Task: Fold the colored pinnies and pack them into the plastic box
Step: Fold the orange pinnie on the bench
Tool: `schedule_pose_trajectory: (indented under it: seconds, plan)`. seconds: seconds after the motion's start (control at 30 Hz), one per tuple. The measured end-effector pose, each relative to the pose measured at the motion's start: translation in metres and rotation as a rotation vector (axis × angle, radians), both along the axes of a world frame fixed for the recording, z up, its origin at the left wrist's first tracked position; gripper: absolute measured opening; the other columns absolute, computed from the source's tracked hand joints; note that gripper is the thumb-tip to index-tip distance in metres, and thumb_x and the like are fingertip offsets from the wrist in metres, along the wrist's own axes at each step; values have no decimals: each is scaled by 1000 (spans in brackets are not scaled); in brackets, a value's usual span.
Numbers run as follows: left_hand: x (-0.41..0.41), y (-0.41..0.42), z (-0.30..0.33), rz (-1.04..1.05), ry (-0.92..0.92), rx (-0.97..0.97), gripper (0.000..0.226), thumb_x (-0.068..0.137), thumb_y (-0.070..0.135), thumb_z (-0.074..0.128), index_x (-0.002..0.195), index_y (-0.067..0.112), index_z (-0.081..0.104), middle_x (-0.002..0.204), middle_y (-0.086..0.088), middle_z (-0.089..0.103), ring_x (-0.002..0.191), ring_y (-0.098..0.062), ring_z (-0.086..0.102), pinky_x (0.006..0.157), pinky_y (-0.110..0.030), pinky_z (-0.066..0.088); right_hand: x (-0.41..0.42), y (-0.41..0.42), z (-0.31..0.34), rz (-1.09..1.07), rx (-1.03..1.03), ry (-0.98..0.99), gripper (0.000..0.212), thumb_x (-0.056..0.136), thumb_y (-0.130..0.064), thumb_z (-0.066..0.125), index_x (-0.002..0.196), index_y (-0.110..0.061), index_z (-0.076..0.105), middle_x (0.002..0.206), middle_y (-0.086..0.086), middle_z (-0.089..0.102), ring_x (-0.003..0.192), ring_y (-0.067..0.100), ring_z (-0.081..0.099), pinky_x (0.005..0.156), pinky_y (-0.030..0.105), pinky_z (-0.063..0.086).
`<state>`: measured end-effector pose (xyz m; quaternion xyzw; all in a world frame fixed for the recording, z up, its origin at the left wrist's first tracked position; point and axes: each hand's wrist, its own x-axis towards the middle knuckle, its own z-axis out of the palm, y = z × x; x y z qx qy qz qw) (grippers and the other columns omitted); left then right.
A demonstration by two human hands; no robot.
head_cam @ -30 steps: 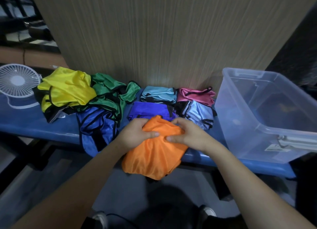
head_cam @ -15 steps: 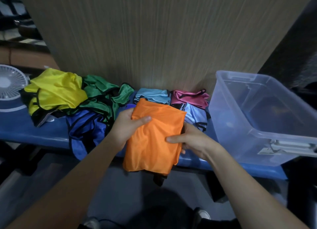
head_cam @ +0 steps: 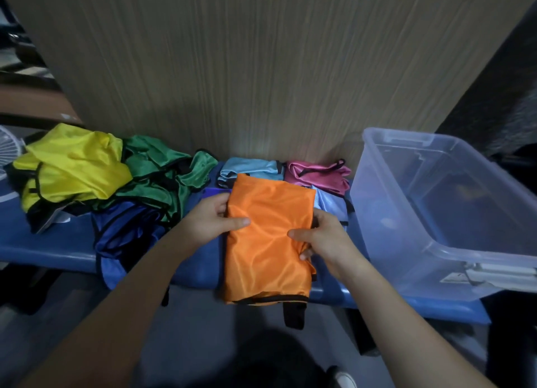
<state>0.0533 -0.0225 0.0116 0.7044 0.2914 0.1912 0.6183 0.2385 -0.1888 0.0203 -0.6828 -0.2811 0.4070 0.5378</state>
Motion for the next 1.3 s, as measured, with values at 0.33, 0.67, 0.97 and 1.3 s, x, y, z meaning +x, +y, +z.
schedule_pose_trajectory:
  seconds: [0.33,0.67,0.97,1.3]
  plan:
    - [-11,-4,-3,55,104,120,35,83,-12,67,113,7,64,100,-8,74,70,-2,69,60,-14,50,6,-2,0,47,16,-30,41,85,4,71,122,-13,62,112,8,69,75,21,74,61,31,61]
    - [-9,-7,-13,124,21,91,38,84,-11,67,114,11,65,101,-2,75,69,-25,75,38,-24,37,18,-6,-8,139,100,-122,28,85,13,67,103,-8,69,100,13,68,95,27,71,74,37,62]
    - [-26,-2,-19,-38,-108,281,29,85,-25,52,90,-4,72,105,-9,72,100,-8,69,85,-18,51,22,-14,-16,266,202,-266,41,74,27,59,88,-9,72,104,14,72,99,27,67,86,35,53]
    - [-43,-1,-31,-215,-69,308,28,91,15,50,99,10,77,132,-5,62,128,-13,54,107,-23,39,20,-22,-17,338,54,-469,46,68,4,48,80,-30,78,123,-11,64,118,5,57,91,26,47]
